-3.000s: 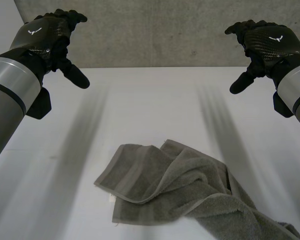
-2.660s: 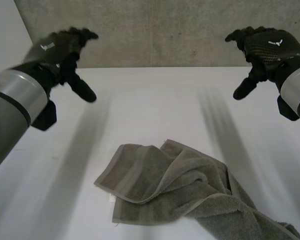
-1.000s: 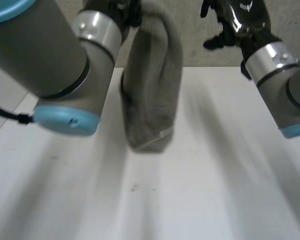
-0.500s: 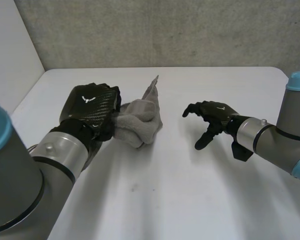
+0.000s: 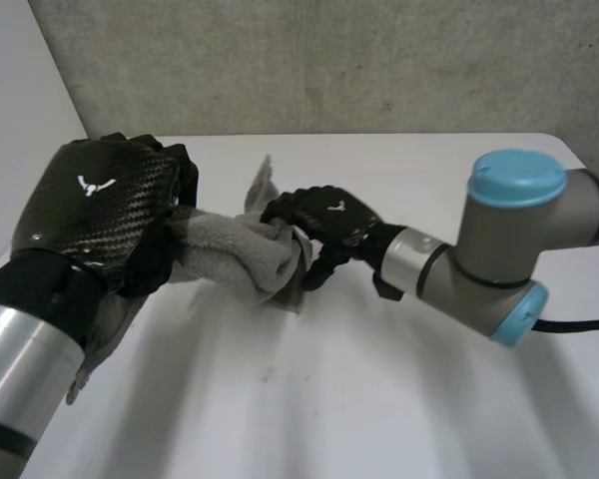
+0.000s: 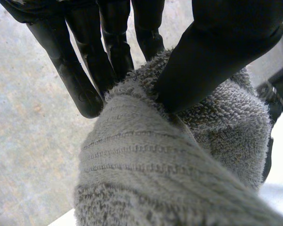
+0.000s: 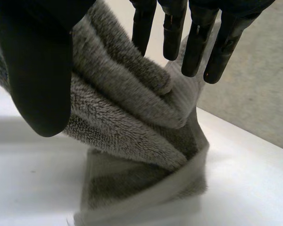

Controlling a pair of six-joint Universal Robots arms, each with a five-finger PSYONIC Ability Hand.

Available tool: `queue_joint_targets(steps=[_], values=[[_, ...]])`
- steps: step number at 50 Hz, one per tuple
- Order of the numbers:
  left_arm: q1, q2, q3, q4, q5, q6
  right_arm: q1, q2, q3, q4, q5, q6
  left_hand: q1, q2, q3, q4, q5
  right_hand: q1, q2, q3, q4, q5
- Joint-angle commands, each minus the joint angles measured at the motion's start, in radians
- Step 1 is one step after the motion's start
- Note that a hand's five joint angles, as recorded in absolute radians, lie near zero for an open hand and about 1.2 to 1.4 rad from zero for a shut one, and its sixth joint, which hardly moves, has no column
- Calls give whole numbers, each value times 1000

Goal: Fold the towel.

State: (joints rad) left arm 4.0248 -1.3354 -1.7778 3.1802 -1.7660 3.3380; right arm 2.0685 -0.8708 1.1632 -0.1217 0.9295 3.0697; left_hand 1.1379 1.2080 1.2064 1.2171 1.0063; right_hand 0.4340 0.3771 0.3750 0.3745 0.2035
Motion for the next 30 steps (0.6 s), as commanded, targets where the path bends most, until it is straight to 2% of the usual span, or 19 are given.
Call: queue_joint_targets(steps=[1, 2, 4, 5, 6, 7, 9, 10, 12, 13, 14, 15, 17, 18, 20, 24, 27, 29, 30], values=[[2, 61, -12, 1, -3, -2, 88, 81, -20, -38, 26, 1, 258, 188, 190, 179, 215, 278, 334, 337, 337, 334], [2, 61, -12, 1, -3, -2, 88, 81, -20, -38, 26, 1, 258, 188, 190, 179, 215, 279, 336, 338, 339, 335], [5, 62, -6, 4, 0, -2, 96, 104, -46, -42, 64, 1, 258, 188, 190, 179, 215, 846, 903, 905, 905, 902], [10, 62, 0, 6, 2, -2, 96, 104, -46, -42, 64, 1, 258, 188, 190, 179, 215, 849, 906, 908, 908, 905], [14, 61, 9, 10, 3, 0, 96, 107, -66, -45, 113, 1, 258, 188, 190, 179, 215, 961, 1018, 1020, 1021, 1017], [14, 61, 9, 10, 3, 0, 96, 107, -66, -46, 114, 1, 258, 188, 190, 179, 215, 962, 1019, 1021, 1022, 1018], [23, 45, 38, 18, 6, 0, 94, 87, -121, -71, 271, 3, 258, 188, 190, 179, 215, 962, 1019, 1021, 1022, 1018], [23, 45, 38, 18, 6, 0, 94, 87, -122, -72, 272, 3, 258, 188, 190, 179, 215, 962, 1019, 1021, 1022, 1018], [58, 35, 92, 24, 6, 0, 82, 26, -149, -114, 398, 7, 258, 188, 190, 179, 215, 962, 1019, 1021, 1022, 1018], [59, 35, 92, 24, 6, 0, 82, 26, -149, -115, 399, 7, 258, 188, 190, 179, 215, 962, 1019, 1021, 1022, 1018], [86, 21, 125, 36, 8, -3, 62, -26, -148, -165, 455, 10, 258, 188, 190, 179, 215, 962, 1019, 1021, 1022, 1018], [118, -3, 156, 56, 8, -5, 62, -27, -148, -165, 456, 11, 258, 188, 190, 179, 215, 962, 1019, 1021, 1022, 1018], [146, -36, 182, 88, 10, -3, 3, -149, -97, -303, 491, 35, 258, 188, 190, 179, 215, 962, 1019, 1021, 1022, 1018], [166, -63, 205, 122, 16, -6, 2, -149, -97, -303, 491, 35, 258, 188, 190, 179, 215, 962, 1019, 1021, 1022, 1018], [171, -83, 224, 154, 29, -8, -30, -279, 8, -424, 494, 78, 258, 188, 190, 179, 215, 962, 1019, 1021, 1022, 1018], [168, -110, 230, 204, 62, -3, -45, -382, 108, -515, 491, 95, 258, 188, 190, 179, 215, 962, 1019, 1021, 1022, 1018], [169, -157, 219, 233, 89, -6, -48, -453, 186, -500, 480, 87, 258, 188, 190, 179, 215, 962, 1019, 1021, 1022, 1018], [169, -206, 190, 234, 102, -9, -48, -473, 214, -452, 474, 76, 258, 188, 190, 179, 215, 962, 1019, 1021, 1022, 1018], [169, -206, 190, 234, 102, -9, -48, -484, 230, -373, 462, 54, 258, 188, 190, 179, 215, 962, 1019, 1021, 1022, 1018]])
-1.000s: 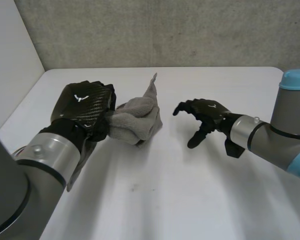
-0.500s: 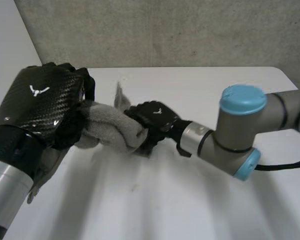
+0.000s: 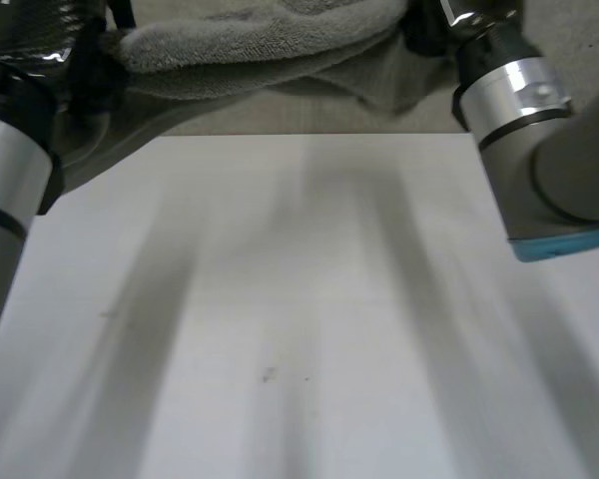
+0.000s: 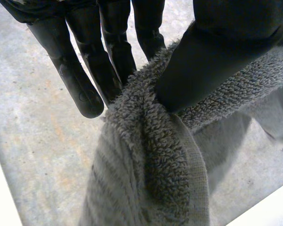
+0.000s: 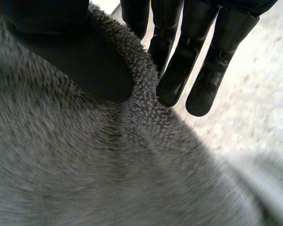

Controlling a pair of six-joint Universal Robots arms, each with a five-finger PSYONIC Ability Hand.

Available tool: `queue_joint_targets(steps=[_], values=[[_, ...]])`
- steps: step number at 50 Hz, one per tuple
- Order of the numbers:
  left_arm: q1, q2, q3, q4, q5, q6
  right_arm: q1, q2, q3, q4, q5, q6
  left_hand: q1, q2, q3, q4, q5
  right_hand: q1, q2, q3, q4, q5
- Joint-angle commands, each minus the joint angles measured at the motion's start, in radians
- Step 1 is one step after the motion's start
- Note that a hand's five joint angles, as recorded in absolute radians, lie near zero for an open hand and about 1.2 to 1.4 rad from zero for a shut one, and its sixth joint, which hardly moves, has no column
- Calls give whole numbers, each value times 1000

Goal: Fold the towel.

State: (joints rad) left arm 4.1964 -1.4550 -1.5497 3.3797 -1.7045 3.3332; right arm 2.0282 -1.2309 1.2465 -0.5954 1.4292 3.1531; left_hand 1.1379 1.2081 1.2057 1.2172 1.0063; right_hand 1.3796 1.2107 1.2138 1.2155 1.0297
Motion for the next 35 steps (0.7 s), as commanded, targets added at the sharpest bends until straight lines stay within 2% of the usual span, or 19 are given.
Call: queue_joint_targets(steps=[1, 2, 4, 5, 6, 7, 9, 10, 12, 18, 20, 21, 22, 23, 29, 35], values=[[-4, -109, -64, 35, 42, -3, -9, -124, 158, 214, -64, -66, 258, 188, 191, 179, 215, 17, 186, 182, 181, 192], [-4, -137, -91, 38, 43, 0, -9, -124, 159, 215, -64, -67, 258, 188, 191, 179, 215, 17, 186, 182, 181, 192], [-4, -171, -118, 38, 43, 0, -8, -99, 169, 416, -102, -152, 258, 188, 191, 179, 215, 17, 186, 182, 181, 192], [-4, -171, -118, 38, 43, 0, -8, -99, 169, 417, -102, -153, 258, 188, 191, 179, 215, 17, 186, 182, 181, 192], [-4, -206, -144, 37, 45, 2, -8, -73, 183, 524, -114, -218, 258, 188, 191, 179, 215, 17, 186, 182, 181, 192], [-1, -240, -167, 35, 43, 2, -8, -73, 183, 525, -115, -219, 258, 188, 191, 179, 215, 17, 186, 182, 181, 192], [2, -269, -191, 33, 43, 2, -11, -26, 235, 693, -130, -354, 258, 188, 191, 179, 215, 17, 186, 182, 181, 192], [5, -300, -219, 33, 43, 0, -11, -25, 235, 694, -130, -355, 258, 188, 191, 179, 215, 17, 186, 182, 181, 192], [8, -321, -242, 32, 43, 2, -14, 14, 295, 799, -130, -462, 258, 188, 191, 179, 215, 17, 186, 182, 181, 192], [11, -354, -311, 29, 43, 2, -19, 47, 367, 816, -134, -504, 258, 188, 191, 179, 215, 17, 186, 182, 181, 192], [13, -348, -319, 29, 43, 2, -39, 41, 387, 819, -127, -504, 258, 188, 191, 179, 215, -464, -295, -298, -300, -288], [11, -341, -326, 27, 43, 2, -39, 41, 387, 819, -127, -504, 258, 188, 191, 179, 215, -467, -298, -301, -303, -291], [11, -341, -326, 27, 43, 2, -43, 33, 389, 821, -128, -501, 258, 188, 191, 179, 215, -749, -580, -583, -585, -573], [8, -340, -329, 26, 43, 2, -45, 31, 387, 818, -131, -496, 258, 188, 191, 179, 215, -900, -731, -734, -736, -724], [-2, -274, -365, 1, 43, 0, -59, -9, 370, 810, -133, -456, 258, 188, 191, 179, 215, -916, -747, -750, -752, -741], [-9, -209, -418, -8, 43, 0, -82, -59, 282, 812, -168, -312, 258, 188, 191, 179, 215, -895, -727, -730, -731, -720]])
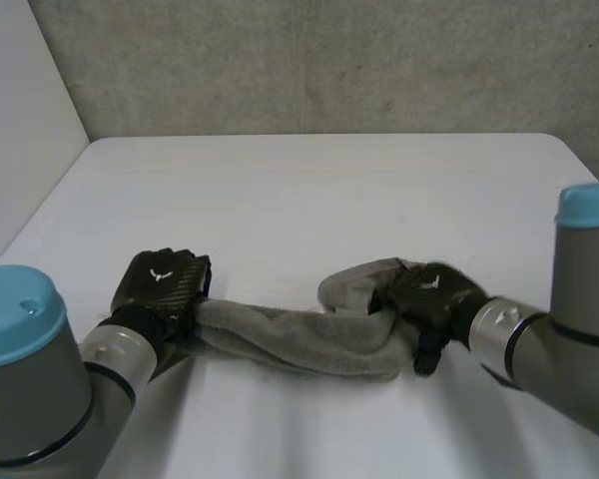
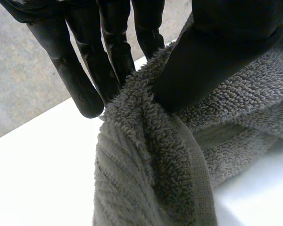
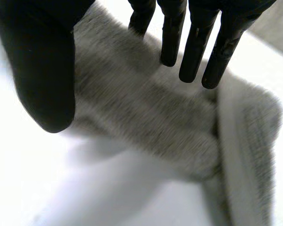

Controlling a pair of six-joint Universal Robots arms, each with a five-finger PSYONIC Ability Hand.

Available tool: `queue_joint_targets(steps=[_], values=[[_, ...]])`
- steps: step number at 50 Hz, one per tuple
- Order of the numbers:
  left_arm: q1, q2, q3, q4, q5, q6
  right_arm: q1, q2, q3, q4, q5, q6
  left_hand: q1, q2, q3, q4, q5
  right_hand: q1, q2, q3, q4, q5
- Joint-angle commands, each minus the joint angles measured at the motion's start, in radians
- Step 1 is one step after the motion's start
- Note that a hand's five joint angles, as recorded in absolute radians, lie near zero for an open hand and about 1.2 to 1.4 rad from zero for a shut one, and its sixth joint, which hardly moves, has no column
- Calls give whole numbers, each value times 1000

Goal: Fold the towel.

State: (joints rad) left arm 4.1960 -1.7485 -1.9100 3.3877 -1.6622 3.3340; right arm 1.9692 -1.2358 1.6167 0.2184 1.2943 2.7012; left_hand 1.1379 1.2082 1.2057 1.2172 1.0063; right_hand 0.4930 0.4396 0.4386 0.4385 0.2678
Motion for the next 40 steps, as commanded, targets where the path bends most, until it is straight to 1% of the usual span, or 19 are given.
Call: queue_joint_targets(steps=[1, 6, 7, 11, 17, 18, 23, 25, 26, 28, 32, 33, 34, 35, 36, 37, 38, 39, 40], values=[[-11, 110, -78, -16, 1, 1, -24, -56, -121, 4, -53, 163, 258, 188, 191, 179, 215, -6, 48, 49, 49, 45], [-24, 197, -156, -16, 2, 2, -26, -27, -227, 24, -107, 183, 258, 188, 191, 179, 215, -6, 48, 49, 49, 45], [-24, 198, -156, -16, 2, 2, -24, 11, -266, 41, -122, 183, 258, 188, 191, 179, 215, 0, 53, 54, 55, 51], [-34, 242, -193, -16, 2, 4, -9, 113, -404, 125, -135, 175, 258, 188, 191, 179, 215, 35, 89, 89, 90, 86], [-39, 274, -218, -14, 1, 4, 8, 245, -511, 228, -145, 158, 258, 188, 191, 179, 215, 62, 115, 116, 116, 112], [-39, 277, -221, -14, 1, 4, 8, 245, -511, 228, -145, 158, 258, 188, 191, 179, 215, 62, 115, 116, 116, 112], [-37, 274, -230, -13, 1, 4, 42, 294, -520, 231, -144, 71, 258, 188, 191, 179, 215, 41, 95, 96, 96, 92], [-39, 274, -233, -11, 1, 4, 56, 321, -520, 231, -144, -19, 258, 188, 191, 179, 215, 12, 65, 66, 67, 63], [-37, 274, -235, -11, 1, 4, 56, 322, -520, 231, -144, -20, 258, 188, 191, 179, 215, 12, 65, 66, 66, 62], [-37, 273, -235, -10, 1, 4, 56, 351, -520, 231, -144, -104, 258, 188, 191, 179, 215, -73, -19, -18, -18, -22], [-31, 259, -233, -10, 1, 4, 56, 384, -521, 231, -127, -164, 258, 188, 191, 179, 215, -123, -70, -69, -69, -73], [-31, 259, -233, -10, 1, 4, 57, 400, -521, 231, -124, -182, 258, 188, 191, 179, 215, -97, -44, -43, -43, -46], [-28, 254, -230, -7, 1, 4, 59, 409, -523, 231, -125, -193, 258, 188, 191, 179, 215, 8, 61, 62, 62, 58], [-28, 254, -230, -7, 1, 4, 59, 409, -523, 231, -125, -193, 258, 188, 191, 179, 215, 9, 62, 63, 63, 60], [-27, 253, -224, -5, 1, 4, 60, 411, -528, 226, -127, -193, 258, 188, 191, 179, 215, 282, 335, 336, 337, 333], [-25, 248, -215, -4, 4, 4, 60, 411, -528, 226, -127, -193, 258, 188, 191, 179, 215, 285, 338, 339, 339, 335], [-21, 239, -196, 1, 8, 4, 62, 407, -544, 208, -128, -184, 258, 188, 191, 179, 215, 648, 702, 703, 703, 699], [-21, 239, -196, 1, 9, 4, 62, 407, -544, 208, -128, -184, 258, 188, 191, 179, 215, 652, 705, 706, 706, 702], [-13, 225, -167, 8, 15, 4, 63, 400, -579, 158, -125, -166, 258, 188, 191, 179, 215, 901, 954, 955, 955, 951]])
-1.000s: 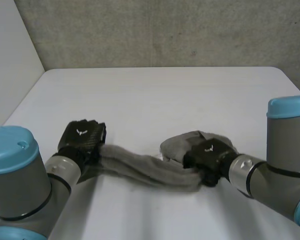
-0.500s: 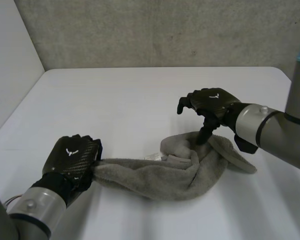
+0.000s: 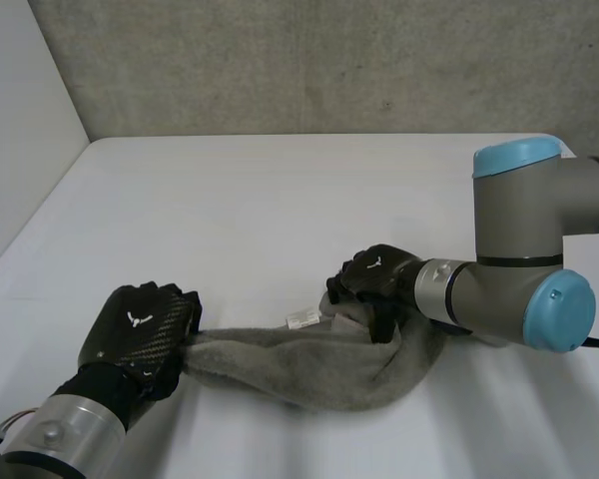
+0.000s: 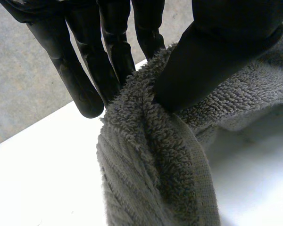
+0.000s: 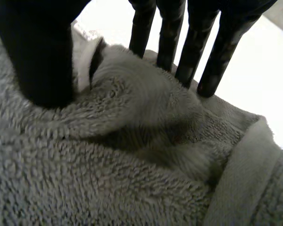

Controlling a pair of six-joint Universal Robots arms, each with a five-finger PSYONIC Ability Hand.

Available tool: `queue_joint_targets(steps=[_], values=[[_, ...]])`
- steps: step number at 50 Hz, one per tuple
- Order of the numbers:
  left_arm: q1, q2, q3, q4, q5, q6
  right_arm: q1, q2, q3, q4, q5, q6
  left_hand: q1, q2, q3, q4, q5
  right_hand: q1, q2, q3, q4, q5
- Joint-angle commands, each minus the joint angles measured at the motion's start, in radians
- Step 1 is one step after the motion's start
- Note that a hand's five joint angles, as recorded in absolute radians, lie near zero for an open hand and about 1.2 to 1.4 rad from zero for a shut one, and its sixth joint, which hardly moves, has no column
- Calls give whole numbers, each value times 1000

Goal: Fold the towel.

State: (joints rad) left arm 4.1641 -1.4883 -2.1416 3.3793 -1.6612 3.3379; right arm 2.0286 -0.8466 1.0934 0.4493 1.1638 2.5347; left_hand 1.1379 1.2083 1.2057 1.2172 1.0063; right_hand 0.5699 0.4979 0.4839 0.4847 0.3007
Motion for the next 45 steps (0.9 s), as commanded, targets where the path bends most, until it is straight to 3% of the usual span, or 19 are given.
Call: queue_joint_targets(steps=[1, 2, 4, 5, 7, 8, 12, 15, 21, 23, 31, 34, 39, 45], values=[[30, -50, 103, 29, 17, 0, 4, -17, -85, -158, 7, 51, 258, 188, 191, 179, 215, 826, 898, 912, 912, 921], [30, -50, 103, 29, 17, 0, 4, -17, -86, -159, 7, 52, 258, 188, 191, 179, 215, 826, 898, 912, 912, 921], [39, -59, 144, 46, 20, 0, -7, -101, -102, -341, 22, 206, 258, 188, 191, 179, 215, 826, 898, 912, 912, 921], [48, -66, 202, 70, 23, 0, -7, -101, -102, -342, 22, 207, 258, 188, 191, 179, 215, 826, 898, 912, 912, 921], [54, -72, 269, 100, 24, 0, -17, -198, -86, -577, 57, 405, 258, 188, 191, 179, 215, 826, 898, 912, 912, 921], [57, -75, 335, 139, 23, 0, -18, -198, -86, -578, 57, 406, 258, 188, 191, 179, 215, 826, 898, 912, 912, 921], [62, -82, 468, 232, 23, -2, -79, -339, 24, -916, 161, 614, 258, 188, 191, 179, 215, 826, 898, 912, 912, 921], [85, -87, 548, 328, 23, 0, -94, -400, 106, -1003, 197, 636, 258, 188, 191, 179, 215, 826, 898, 912, 912, 921], [102, -101, 559, 379, 23, -3, -113, -430, 169, -945, 185, 616, 258, 188, 191, 179, 215, 826, 898, 912, 912, 921], [102, -104, 522, 364, 23, -2, -142, -428, 201, -830, 148, 595, 258, 188, 191, 179, 215, 826, 898, 912, 912, 921], [102, -147, 227, 325, 28, -2, -166, -375, 305, -611, 21, 466, 258, 188, 191, 179, 215, 826, 898, 912, 912, 921], [97, -191, 123, 324, 31, 0, -169, -336, 326, -554, 10, 427, 258, 188, 191, 179, 215, 826, 898, 912, 912, 921], [85, -267, 34, 299, 32, 2, -203, -240, 397, -355, 13, 229, 258, 188, 191, 179, 215, 826, 898, 912, 912, 921], [85, -276, 26, 192, 32, 28, -275, -273, 465, -301, 10, 127, 258, 188, 191, 179, 215, 826, 898, 912, 912, 921]])
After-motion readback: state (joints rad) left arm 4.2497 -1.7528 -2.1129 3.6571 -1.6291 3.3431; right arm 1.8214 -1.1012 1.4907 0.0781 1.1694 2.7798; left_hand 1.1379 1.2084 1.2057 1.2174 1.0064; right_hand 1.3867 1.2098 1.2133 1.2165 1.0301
